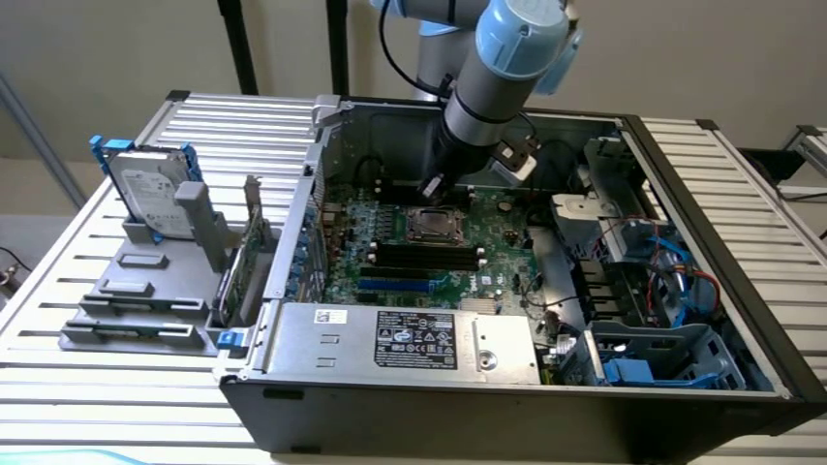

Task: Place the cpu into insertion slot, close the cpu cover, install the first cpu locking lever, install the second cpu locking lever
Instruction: 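Install the first cpu locking lever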

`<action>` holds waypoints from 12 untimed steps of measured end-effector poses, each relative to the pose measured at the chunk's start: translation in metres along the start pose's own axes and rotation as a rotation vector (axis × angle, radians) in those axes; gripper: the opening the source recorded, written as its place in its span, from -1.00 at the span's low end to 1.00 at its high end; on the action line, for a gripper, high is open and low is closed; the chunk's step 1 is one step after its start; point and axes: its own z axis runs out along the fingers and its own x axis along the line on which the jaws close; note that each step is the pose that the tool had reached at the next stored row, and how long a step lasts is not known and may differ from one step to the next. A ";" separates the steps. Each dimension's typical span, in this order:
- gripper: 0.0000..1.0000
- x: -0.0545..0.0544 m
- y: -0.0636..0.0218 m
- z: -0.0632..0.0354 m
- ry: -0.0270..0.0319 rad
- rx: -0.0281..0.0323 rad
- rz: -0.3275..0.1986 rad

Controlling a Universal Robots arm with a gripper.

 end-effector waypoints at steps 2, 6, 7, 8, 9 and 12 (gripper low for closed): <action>-0.79 0.000 0.0012 0.0002 -0.0002 0.0000 0.000; -0.79 0.000 0.0024 0.0017 -0.0004 0.0000 0.000; -0.79 0.000 0.0026 0.0020 -0.0005 0.0000 -0.001; -0.79 0.000 0.0028 0.0024 -0.0006 0.0000 -0.001; -0.79 0.000 0.0030 0.0028 -0.0006 0.0001 -0.001; -0.79 0.000 0.0035 0.0036 -0.0014 0.0002 -0.002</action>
